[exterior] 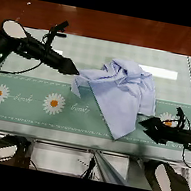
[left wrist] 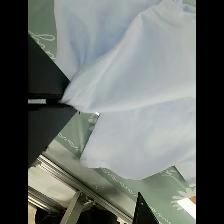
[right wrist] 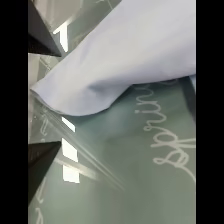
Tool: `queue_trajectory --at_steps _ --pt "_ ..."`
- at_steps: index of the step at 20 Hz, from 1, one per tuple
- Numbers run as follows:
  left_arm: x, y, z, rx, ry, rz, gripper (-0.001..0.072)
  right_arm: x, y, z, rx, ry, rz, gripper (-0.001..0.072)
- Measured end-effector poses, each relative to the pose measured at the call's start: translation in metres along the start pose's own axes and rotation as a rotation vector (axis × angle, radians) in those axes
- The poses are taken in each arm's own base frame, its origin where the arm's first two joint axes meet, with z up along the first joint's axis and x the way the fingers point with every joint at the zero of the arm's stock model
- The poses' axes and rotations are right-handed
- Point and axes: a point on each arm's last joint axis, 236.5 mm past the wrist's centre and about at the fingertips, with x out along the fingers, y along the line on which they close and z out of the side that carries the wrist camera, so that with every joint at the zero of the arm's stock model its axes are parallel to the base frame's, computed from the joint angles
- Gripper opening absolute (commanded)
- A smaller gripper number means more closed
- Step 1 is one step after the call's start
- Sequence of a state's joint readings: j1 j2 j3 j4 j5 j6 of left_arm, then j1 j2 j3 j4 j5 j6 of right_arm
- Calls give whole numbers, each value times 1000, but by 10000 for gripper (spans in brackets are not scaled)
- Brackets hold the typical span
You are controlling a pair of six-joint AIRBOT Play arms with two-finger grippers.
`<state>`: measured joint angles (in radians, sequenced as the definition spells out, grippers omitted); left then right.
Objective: Fold the shirts.
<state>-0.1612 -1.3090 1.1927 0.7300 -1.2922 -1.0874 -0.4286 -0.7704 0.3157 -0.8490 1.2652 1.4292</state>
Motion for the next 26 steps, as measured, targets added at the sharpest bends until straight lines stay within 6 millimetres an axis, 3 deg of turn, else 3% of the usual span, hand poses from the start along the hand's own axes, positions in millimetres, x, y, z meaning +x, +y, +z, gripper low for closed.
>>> queue_trajectory --at_steps 5,6,7,9,10,12,14,17,19,21,22,24,26 --pt "0 0 0 2 0 0 25 36 6 -11 -28 66 -58 594" --pt "0 0 0 2 0 0 26 45 9 -13 -28 78 -61 566" --pt "0 0 0 3 0 0 25 54 14 -15 -21 90 -51 445" --pt "0 0 0 3 1 0 25 70 23 -11 -23 70 -37 82" --pt "0 0 0 7 0 0 25 76 30 -4 -23 41 -18 27" --pt "-2 2 1 14 -4 3 25 77 52 8 -51 5 32 26" --pt "-7 8 4 10 -19 11 25 64 87 24 -130 -31 103 27" --pt "-33 24 17 -4 -87 48 25 11 157 44 -308 -92 237 26" --pt "-67 34 34 -12 -178 85 25 -50 208 61 -434 -212 323 26" --pt "-117 29 56 -12 -324 101 24 -127 255 73 -545 -382 392 26" --pt "-145 17 68 -3 -409 89 25 -164 273 76 -583 -470 416 25" --pt "-206 -25 90 56 -601 56 25 -235 303 72 -648 -632 450 26" --pt "-263 -87 99 175 -776 28 25 -295 330 57 -715 -771 480 25"
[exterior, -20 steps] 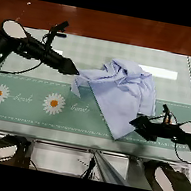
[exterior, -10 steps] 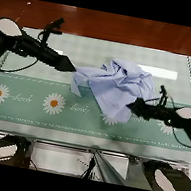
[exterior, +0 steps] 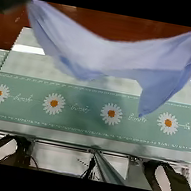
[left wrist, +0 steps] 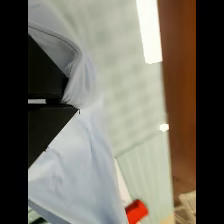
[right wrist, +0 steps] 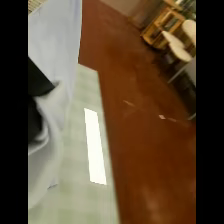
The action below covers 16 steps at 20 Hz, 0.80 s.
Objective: Fold the shirts.
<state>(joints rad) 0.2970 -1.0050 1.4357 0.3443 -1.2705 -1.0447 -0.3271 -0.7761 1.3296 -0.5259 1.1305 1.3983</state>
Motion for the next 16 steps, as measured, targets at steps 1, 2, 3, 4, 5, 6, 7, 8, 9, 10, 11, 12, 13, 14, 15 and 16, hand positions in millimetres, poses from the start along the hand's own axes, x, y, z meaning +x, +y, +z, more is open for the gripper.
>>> queue_trajectory --at_steps 1,2,3,4,5,6,7,8,9,10,11,12,13,14,15,16 --pt "-17 -29 24 60 -87 -12 25 -13 17 19 -44 -52 3 25" --pt "-36 -60 44 134 -168 -16 24 -27 37 37 -92 -108 9 26" --pt "-56 -90 61 211 -249 -8 24 -41 55 51 -132 -154 14 25" --pt "-73 -117 73 279 -318 10 24 -51 70 59 -166 -184 18 26" --pt "-90 -141 79 356 -368 43 24 -61 85 66 -198 -207 20 25" --pt "-104 -159 83 421 -409 91 23 -68 95 67 -222 -214 17 26" --pt "-117 -173 84 469 -442 144 24 -74 103 66 -245 -209 10 25" --pt "-130 -185 82 510 -465 205 24 -79 108 62 -266 -194 -6 25" --pt "-141 -195 79 545 -482 260 24 -82 109 57 -286 -171 -31 26" --pt "-152 -203 77 577 -507 314 24 -85 107 49 -298 -138 -59 26" --pt "-161 -205 74 607 -517 377 24 -87 101 40 -306 -95 -97 26" --pt "-168 -208 70 624 -517 417 23 -89 93 31 -309 -50 -137 26" --pt "-172 -208 64 626 -504 451 23 -93 82 19 -308 4 -190 25" --pt "-173 -201 57 613 -472 483 23 -97 68 9 -304 58 -248 25" --pt "-172 -193 48 593 -431 511 23 -102 55 0 -301 105 -303 25" --pt "-170 -181 38 561 -375 536 22 -107 41 -10 -294 158 -355 24"
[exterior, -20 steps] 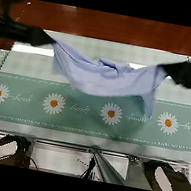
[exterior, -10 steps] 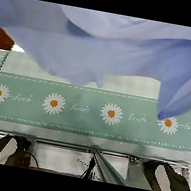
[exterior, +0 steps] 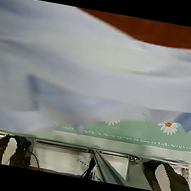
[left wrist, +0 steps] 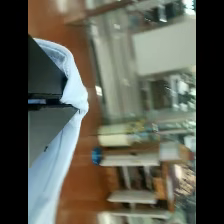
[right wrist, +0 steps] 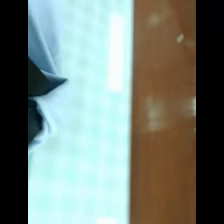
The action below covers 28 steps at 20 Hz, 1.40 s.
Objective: Fold the shirts.
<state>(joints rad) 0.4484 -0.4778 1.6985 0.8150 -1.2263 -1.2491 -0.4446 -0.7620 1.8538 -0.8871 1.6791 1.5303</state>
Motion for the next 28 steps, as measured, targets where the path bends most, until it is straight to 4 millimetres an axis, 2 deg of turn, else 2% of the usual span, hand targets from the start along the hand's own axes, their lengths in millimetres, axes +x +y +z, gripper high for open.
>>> queue_trajectory --at_steps 3,6,9,13,18,21,24,28 --pt "9 7 -50 -71 199 -12 23 11 -24 -26 19 139 -56 24" --pt "26 25 -104 -166 376 -18 22 46 -53 -56 88 319 -57 24" --pt "51 44 -167 -297 541 -37 23 97 -70 -91 153 520 5 25" --pt "101 61 -241 -452 650 -103 25 187 -82 -120 204 679 82 25" --pt "176 62 -325 -573 723 -159 25 306 -109 -150 286 699 107 25" --pt "216 61 -375 -616 761 -143 25 362 -133 -161 338 643 75 26" --pt "245 62 -429 -653 808 -104 26 402 -157 -165 364 564 27 26" --pt "254 44 -502 -706 952 -105 26 433 -181 -193 382 579 -21 26"
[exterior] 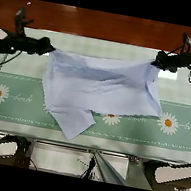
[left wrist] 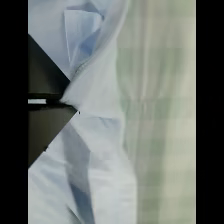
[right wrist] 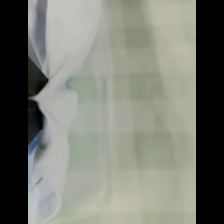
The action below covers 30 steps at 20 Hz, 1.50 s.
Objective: Fold the shirts.
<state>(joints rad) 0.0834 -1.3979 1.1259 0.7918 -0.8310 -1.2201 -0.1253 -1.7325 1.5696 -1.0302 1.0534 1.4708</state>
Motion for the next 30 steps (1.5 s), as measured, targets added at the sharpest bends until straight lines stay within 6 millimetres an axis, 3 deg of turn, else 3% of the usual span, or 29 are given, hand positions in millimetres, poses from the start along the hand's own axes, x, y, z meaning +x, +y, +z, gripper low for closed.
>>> queue_trajectory --at_steps 1,2,3,5,6,10,12,14,16,17,18,19,24,27,30 --pt "12 4 -10 -18 38 0 27 8 -6 -4 6 17 -8 30" --pt "20 7 -17 -37 67 -5 30 13 -10 -7 9 31 -14 96" --pt "26 8 -25 -53 98 -11 85 17 -12 -9 15 41 -15 193" --pt "28 9 -28 -71 128 -26 397 13 -12 -7 22 41 -2 343" --pt "24 8 -27 -79 143 -37 454 4 -10 -2 20 27 9 392" --pt "-21 6 -19 -142 245 -105 452 -68 -8 19 -53 -26 8 405" --pt "-53 9 -24 -169 305 -125 452 -111 -36 13 -90 -6 -95 406" --pt "-83 20 -38 -189 349 -99 453 -151 -70 0 -63 19 -197 474" --pt "-103 34 -64 -213 394 -49 455 -178 -101 -18 0 47 -259 552" --pt "-109 40 -83 -224 426 -28 480 -186 -112 -28 35 60 -270 552" --pt "-113 45 -102 -238 458 -17 549 -189 -122 -40 70 82 -273 552" --pt "-115 51 -124 -259 495 -6 568 -189 -129 -51 98 106 -270 552" --pt "-102 63 -217 -365 624 -17 568 -165 -135 -94 157 202 -180 550" --pt "-88 65 -242 -417 617 -28 568 -155 -127 -96 152 192 -114 550" --pt "-73 69 -251 -439 584 -18 568 -151 -123 -95 148 179 -84 550"
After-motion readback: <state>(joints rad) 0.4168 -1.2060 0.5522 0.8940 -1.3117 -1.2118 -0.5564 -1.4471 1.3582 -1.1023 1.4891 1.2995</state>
